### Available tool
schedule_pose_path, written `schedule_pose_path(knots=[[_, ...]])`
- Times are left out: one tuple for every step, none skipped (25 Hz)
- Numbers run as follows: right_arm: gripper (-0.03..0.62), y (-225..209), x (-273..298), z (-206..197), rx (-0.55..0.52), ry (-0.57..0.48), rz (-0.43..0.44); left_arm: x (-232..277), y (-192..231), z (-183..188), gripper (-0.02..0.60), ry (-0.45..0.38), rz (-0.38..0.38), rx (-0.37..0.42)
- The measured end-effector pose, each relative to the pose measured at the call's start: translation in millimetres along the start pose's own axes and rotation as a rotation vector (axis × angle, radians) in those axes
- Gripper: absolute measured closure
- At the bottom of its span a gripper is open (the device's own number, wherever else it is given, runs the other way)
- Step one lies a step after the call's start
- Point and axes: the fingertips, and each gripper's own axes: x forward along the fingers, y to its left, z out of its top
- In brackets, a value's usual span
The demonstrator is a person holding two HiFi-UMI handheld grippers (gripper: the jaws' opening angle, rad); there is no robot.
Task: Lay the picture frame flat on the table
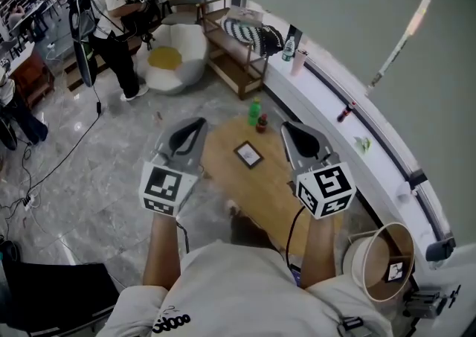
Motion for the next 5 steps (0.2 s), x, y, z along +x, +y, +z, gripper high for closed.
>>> schedule_pose_path(knots=[[0.592,0.3,-0.2,0.0,0.001,0.001,0.002,-0.9,0.4,-1.2,0.571,0.002,0.003,-0.001],[0.592,0.4,-0.4,0.2,0.001,0.002,0.003,-1.5,0.9,-2.0,0.571,0.004,0.006,-0.002],[0.592,0.3,-0.5,0.3,0.002,0.003,0.004,-1.9,1.2,-2.1,0.571,0.005,0.007,-0.002],[0.592,0.3,-0.5,0.5,0.003,0.003,0.006,-2.1,1.5,-1.7,0.571,0.006,0.009,-0.002],[0.592,0.2,-0.4,0.8,0.004,0.003,0.008,-2.2,1.7,-1.1,0.571,0.006,0.010,-0.002]])
